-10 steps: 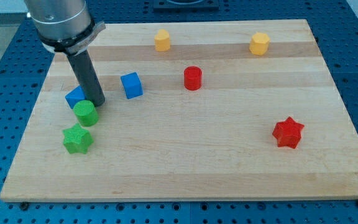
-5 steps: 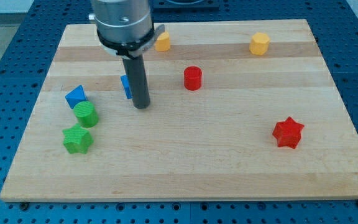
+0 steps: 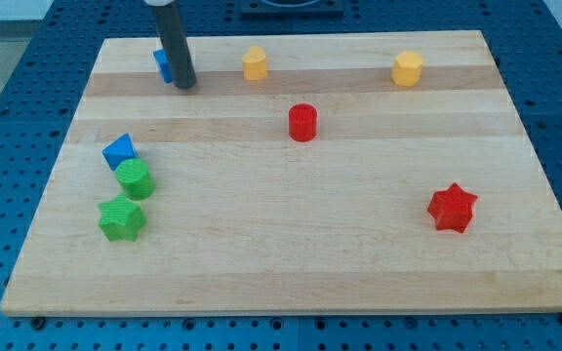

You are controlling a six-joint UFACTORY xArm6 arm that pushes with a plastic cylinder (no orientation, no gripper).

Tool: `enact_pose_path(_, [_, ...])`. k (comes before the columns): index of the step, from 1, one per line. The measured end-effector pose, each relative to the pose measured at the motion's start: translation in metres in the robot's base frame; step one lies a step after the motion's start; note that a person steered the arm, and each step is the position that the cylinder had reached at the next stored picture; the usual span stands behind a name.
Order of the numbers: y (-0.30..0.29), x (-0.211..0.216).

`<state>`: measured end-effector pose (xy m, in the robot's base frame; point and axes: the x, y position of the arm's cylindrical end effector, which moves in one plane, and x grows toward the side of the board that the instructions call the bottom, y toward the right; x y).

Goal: Slide the blue cube to the top left corner

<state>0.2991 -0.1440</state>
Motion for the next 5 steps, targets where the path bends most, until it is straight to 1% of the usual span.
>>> enact_pose_path(1, [0.014,-0.004])
enact_pose_path(2, [0.014,-0.013])
enact_pose_path(3, [0.003,-0.043])
enact_pose_path(4, [-0.004,-0.044])
enact_pose_path(5, [-0.015,-0.035])
